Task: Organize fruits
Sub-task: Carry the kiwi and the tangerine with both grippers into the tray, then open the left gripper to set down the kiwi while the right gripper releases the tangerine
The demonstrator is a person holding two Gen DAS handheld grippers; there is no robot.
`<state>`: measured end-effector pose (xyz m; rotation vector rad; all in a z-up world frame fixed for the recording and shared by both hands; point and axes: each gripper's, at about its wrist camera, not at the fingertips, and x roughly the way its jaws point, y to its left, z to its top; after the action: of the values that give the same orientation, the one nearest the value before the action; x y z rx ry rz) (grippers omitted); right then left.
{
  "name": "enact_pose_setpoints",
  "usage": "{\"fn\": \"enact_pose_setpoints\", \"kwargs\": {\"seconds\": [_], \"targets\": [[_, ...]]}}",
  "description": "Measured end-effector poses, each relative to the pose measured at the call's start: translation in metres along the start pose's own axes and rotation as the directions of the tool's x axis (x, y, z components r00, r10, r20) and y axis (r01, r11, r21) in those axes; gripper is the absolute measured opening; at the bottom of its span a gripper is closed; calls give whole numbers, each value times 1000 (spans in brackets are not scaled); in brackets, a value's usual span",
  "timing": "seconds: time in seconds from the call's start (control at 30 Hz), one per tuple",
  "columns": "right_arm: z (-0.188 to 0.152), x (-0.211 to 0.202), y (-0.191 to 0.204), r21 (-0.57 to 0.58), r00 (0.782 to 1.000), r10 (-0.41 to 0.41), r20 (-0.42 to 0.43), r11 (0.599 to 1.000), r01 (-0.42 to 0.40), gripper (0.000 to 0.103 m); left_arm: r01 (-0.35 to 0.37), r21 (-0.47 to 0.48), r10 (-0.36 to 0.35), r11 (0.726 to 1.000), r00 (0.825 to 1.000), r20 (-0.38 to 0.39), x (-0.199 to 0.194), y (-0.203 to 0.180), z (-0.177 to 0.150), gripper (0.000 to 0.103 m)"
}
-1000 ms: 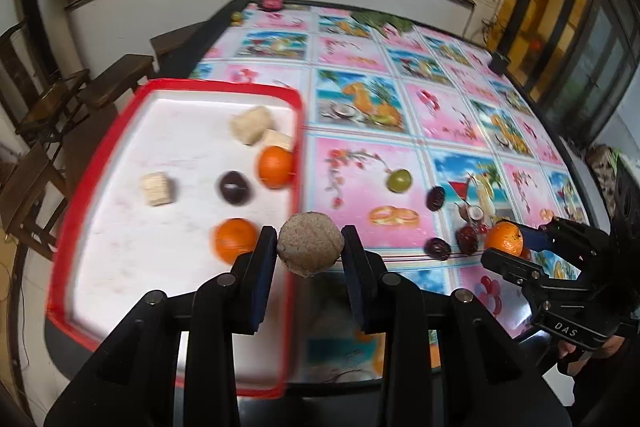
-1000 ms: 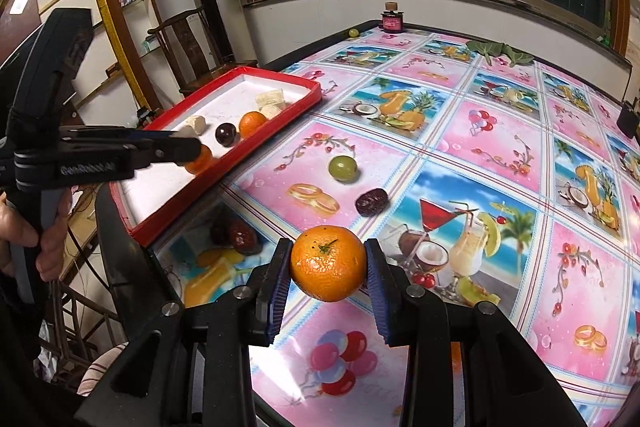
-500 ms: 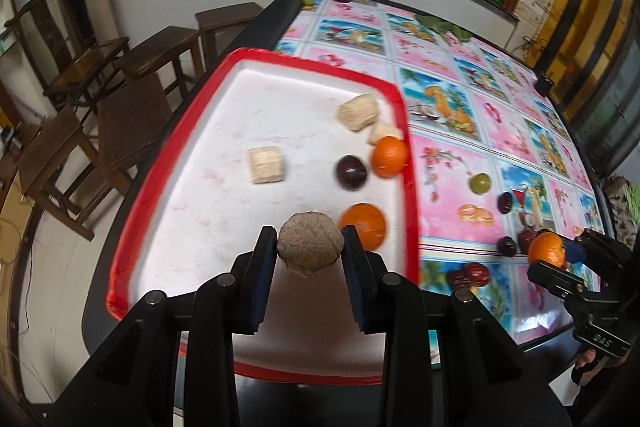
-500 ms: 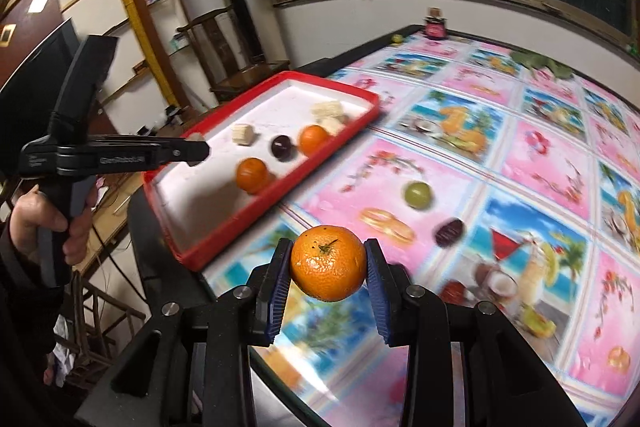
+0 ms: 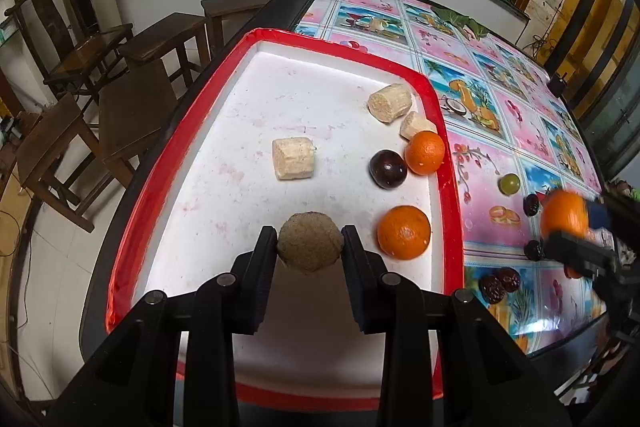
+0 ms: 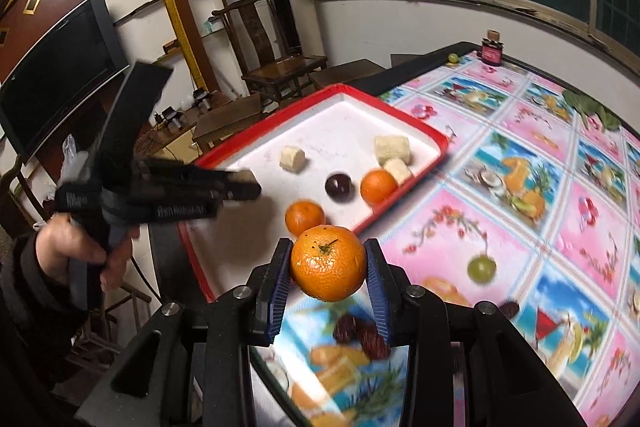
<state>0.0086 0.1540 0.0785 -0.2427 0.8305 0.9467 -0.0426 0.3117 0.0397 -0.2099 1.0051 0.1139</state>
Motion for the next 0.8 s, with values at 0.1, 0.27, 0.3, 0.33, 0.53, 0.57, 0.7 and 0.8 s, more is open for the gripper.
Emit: {"fn": "enact_pose_setpoints", "kwargs": {"seconds": [0.1,0.27,0.3,0.33,0.53,0.57,0.7,0.8], "targets": [[18,13,-5,16,1000,11,1,1000,-11,36,5,-6,-5,1000,1000,-3,4,2,3,31],[41,34,-13,52,1000,31,3,998,-31,36,9,-17,-9,1000,1000,-7,8,7,7,31],[45,39,-14,53,999,35,4,998,-35,36,8,-17,-8,1000,1000,-11,10,8,8,31],[48,42,-14,54,999,37,4,998,-37,36,7,-18,-7,1000,1000,-14,12,8,9,31],[58,66,-17,61,999,36,-22,998,-35,36,13,-35,-14,999,999,-32,22,13,11,31],[59,70,-17,57,999,35,-28,998,-33,36,13,-38,-14,999,999,-33,23,14,11,31],[67,87,-18,37,999,30,-41,999,-29,36,13,-51,-14,999,999,-35,27,17,13,31],[73,100,-20,36,998,30,-48,999,-28,36,6,-52,-8,999,999,-34,29,18,15,31]]}}
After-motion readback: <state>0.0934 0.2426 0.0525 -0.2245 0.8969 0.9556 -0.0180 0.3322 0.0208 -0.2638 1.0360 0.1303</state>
